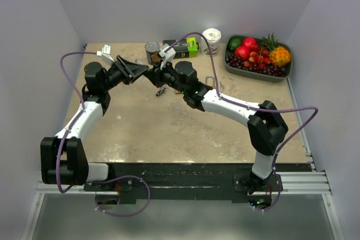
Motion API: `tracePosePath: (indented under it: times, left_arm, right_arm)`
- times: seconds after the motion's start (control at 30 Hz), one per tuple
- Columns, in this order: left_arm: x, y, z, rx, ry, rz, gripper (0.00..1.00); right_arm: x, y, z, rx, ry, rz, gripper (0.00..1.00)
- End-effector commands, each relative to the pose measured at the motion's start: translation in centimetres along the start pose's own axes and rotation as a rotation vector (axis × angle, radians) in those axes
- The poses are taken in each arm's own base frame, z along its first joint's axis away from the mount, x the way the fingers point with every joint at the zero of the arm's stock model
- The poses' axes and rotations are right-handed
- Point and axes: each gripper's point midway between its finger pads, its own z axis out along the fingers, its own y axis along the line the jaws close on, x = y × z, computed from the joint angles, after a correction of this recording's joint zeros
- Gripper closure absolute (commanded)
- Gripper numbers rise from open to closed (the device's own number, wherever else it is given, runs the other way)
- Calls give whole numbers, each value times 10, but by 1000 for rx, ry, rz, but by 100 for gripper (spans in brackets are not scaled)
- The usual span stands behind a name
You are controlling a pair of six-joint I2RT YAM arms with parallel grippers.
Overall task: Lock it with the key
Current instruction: Place the lock at the center of the board.
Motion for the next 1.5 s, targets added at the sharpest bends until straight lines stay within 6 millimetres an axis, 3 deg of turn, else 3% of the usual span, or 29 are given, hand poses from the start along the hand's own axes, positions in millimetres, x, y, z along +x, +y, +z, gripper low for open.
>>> tracePosePath:
  times: [0.0,0.03,0.07,0.1,0.13,0.27,0.37,0.4,0.47,0.5,0.53,0.57,0.6,0.63,0.77,0.83,0.87,0.9,1.03,1.47]
  left_arm:
    - [-6,-19,1,63,-15,43,88]
    - [-6,-19,1,63,-16,47,94]
    - [-7,-19,1,60,-18,52,100]
    - [-7,-15,1,42,-14,46,100]
    - [-13,-13,2,21,-28,75,100]
    - [-22,8,3,-102,-16,168,100]
    - [-24,23,4,-180,23,259,100]
    - [-23,33,3,-215,48,308,100]
    - [-22,43,4,-253,85,354,100]
    - [-16,55,2,-285,135,416,100]
    - [-21,57,4,-312,140,466,100]
    - [-18,71,6,-349,179,490,100]
    - [-11,83,4,-388,238,548,100]
    - [-17,90,4,-432,235,583,100]
    - [-10,134,6,-540,337,607,100]
    - [-8,144,9,-578,380,638,100]
    - [2,157,12,-609,431,630,100]
    - [-1,161,16,-628,435,656,100]
    - [16,197,27,-710,534,648,100]
    - [36,251,34,-840,609,605,95]
  right_arm:
    - [-34,10,7,-18,-87,3,100]
    - [-35,10,7,-22,-83,2,99]
    - [-33,12,7,-30,-72,2,91]
    - [-28,16,5,-56,-44,3,82]
    - [-25,17,4,-61,-31,6,66]
    - [-10,13,-11,-85,59,-7,32]
    - [0,-2,-35,-78,116,-14,18]
    - [16,-9,-44,-70,163,-17,16]
    - [10,-24,-61,-53,171,-23,12]
    - [21,-32,-70,-38,209,-26,9]
    - [22,-39,-76,-26,223,-30,9]
    - [15,-55,-85,6,220,-35,8]
    - [22,-64,-93,26,254,-38,8]
    - [24,-72,-98,48,267,-42,7]
    - [18,-116,-128,167,276,-65,7]
    - [12,-129,-143,210,261,-69,7]
    - [17,-132,-149,223,282,-60,7]
    - [16,-134,-156,233,280,-64,7]
    - [18,-143,-170,261,286,-53,7]
    - [15,-159,-183,314,275,-51,7]
